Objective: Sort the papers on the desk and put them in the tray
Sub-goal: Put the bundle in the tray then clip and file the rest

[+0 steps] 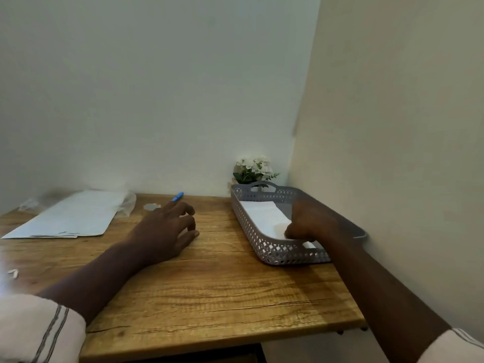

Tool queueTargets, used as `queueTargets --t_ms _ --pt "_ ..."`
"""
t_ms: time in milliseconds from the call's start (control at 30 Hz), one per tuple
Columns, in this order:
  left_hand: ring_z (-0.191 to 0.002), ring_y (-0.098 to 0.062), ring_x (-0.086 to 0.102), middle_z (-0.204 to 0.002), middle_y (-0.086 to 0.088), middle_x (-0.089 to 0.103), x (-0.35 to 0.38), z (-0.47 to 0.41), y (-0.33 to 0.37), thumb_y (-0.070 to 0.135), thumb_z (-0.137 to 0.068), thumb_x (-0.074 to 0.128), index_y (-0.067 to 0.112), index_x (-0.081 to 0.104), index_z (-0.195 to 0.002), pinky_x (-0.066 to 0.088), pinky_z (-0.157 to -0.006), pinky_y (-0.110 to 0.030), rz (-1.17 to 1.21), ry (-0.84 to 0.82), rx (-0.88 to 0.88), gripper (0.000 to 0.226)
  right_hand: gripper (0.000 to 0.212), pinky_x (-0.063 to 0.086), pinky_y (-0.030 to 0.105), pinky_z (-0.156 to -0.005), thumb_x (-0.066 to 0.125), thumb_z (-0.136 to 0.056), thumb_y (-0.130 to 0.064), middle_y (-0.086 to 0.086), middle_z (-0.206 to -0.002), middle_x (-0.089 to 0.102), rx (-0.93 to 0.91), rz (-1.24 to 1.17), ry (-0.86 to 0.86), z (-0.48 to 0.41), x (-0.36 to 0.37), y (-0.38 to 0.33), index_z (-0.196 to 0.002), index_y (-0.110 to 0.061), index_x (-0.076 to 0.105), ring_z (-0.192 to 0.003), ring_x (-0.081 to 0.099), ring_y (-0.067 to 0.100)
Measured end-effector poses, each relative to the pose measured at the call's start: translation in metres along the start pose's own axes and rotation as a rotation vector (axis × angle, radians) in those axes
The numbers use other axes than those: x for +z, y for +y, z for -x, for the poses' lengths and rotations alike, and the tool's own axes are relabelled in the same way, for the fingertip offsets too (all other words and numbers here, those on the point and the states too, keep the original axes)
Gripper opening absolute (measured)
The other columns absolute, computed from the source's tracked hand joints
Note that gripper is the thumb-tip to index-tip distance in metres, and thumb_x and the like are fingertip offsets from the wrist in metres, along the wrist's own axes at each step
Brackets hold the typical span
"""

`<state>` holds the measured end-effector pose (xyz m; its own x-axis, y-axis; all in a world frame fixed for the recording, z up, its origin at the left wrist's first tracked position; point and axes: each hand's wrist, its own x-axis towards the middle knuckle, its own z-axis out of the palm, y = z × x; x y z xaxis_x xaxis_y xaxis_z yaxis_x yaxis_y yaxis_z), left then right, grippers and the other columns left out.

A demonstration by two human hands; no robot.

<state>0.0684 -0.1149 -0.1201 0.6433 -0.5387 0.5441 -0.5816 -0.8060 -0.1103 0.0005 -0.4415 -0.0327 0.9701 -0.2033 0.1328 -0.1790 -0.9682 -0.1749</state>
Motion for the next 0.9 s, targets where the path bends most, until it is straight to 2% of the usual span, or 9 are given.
queueTargets --t_ms 67,133,200,333,433,533,633,767,900 --pt "-0.123 -0.014 0.052 -0.134 0.011 0.056 0.0 0.0 0.0 0.069 -0.093 0.026 0.034 0.069 -0.107 0.052 -0.09 -0.037 0.011 -0.022 -0.015 0.057 0.045 0.047 0.026 -0.063 0.084 -0.076 -0.028 0.002 -0.097 0.064 -0.018 0.093 -0.034 -0.006 -0.001 0.0 -0.113 -0.01 0.067 -0.083 0.059 0.016" --pt "-0.124 -0.012 0.051 -0.137 0.011 0.054 -0.002 0.0 0.001 0.068 -0.095 0.031 0.034 0.069 -0.111 0.051 -0.092 -0.036 0.013 -0.058 -0.03 0.053 0.042 0.045 0.028 -0.069 0.08 -0.079 -0.039 0.003 -0.109 0.068 -0.022 0.165 -0.008 -0.009 -0.003 -0.004 -0.107 -0.011 0.065 -0.091 0.061 0.019" --pt "-0.125 -0.01 0.05 -0.139 0.012 0.052 -0.002 0.0 0.0 0.063 -0.099 0.04 0.035 0.067 -0.115 0.05 -0.095 -0.034 0.018 -0.086 -0.039 0.043 0.048 0.046 0.032 -0.076 0.069 -0.086 -0.046 0.005 -0.122 0.064 -0.081 0.269 0.185 -0.005 -0.007 -0.018 -0.124 -0.018 0.062 -0.106 0.06 0.024" --pt "-0.126 -0.012 0.05 -0.136 0.013 0.055 -0.002 0.0 -0.001 0.062 -0.098 0.046 0.036 0.066 -0.111 0.046 -0.097 -0.037 0.019 -0.044 -0.071 0.035 0.035 0.05 0.039 -0.087 0.062 -0.09 -0.043 0.003 -0.115 0.06 -0.453 -0.096 0.536 0.012 -0.004 -0.068 -0.117 -0.022 0.065 -0.109 0.055 0.022" --pt "-0.125 -0.015 0.051 -0.129 0.011 0.059 -0.006 0.005 -0.007 0.058 -0.095 0.052 0.036 0.064 -0.106 0.043 -0.097 -0.04 -0.027 0.078 -0.128 0.028 0.029 0.051 0.034 -0.086 0.064 -0.09 -0.045 -0.007 -0.109 0.062 -0.66 -0.414 0.402 0.023 0.016 -0.115 -0.113 -0.028 0.068 -0.102 0.058 0.008" --pt "-0.118 -0.019 0.054 -0.128 0.007 0.058 -0.011 0.008 -0.014 0.05 -0.09 0.063 0.032 0.064 -0.113 0.043 -0.092 -0.041 -0.017 0.201 -0.266 0.029 0.031 0.052 0.029 -0.085 0.064 -0.091 -0.043 -0.008 -0.111 0.063 -0.727 -0.441 0.266 0.021 0.05 -0.149 -0.118 -0.028 0.066 -0.099 0.059 0.007" --pt "-0.122 -0.02 0.051 -0.134 0.004 0.052 -0.013 0.01 -0.023 0.046 -0.088 0.068 0.03 0.057 -0.128 0.044 -0.093 -0.04 0.017 0.226 -0.426 0.044 0.034 0.054 0.03 -0.088 0.068 -0.091 -0.034 -0.005 -0.112 0.063 -0.68 -0.492 0.17 -0.006 0.081 -0.169 -0.123 -0.023 0.064 -0.099 0.06 0.009" --pt "-0.132 -0.022 0.045 -0.145 0.001 0.047 -0.008 0.011 -0.041 0.046 -0.092 0.065 0.03 0.043 -0.143 0.042 -0.102 -0.043 0.061 0.13 -0.552 0.058 0.029 0.053 0.027 -0.069 0.066 -0.091 -0.024 -0.002 -0.097 0.068 -0.523 -0.566 0.06 -0.053 0.107 -0.2 -0.118 -0.018 0.064 -0.083 0.064 0.012" --pt "-0.136 -0.027 0.044 -0.15 -0.003 0.046 0.0 0.006 -0.055 0.052 -0.093 0.061 0.029 0.035 -0.149 0.04 -0.106 -0.048 0.078 0.04 -0.636 0.066 0.027 0.057 0.034 -0.07 0.063 -0.086 -0.033 0.007 -0.095 0.069 -0.365 -0.597 -0.002 -0.097 0.118 -0.232 -0.104 -0.013 0.064 -0.083 0.068 0.023"
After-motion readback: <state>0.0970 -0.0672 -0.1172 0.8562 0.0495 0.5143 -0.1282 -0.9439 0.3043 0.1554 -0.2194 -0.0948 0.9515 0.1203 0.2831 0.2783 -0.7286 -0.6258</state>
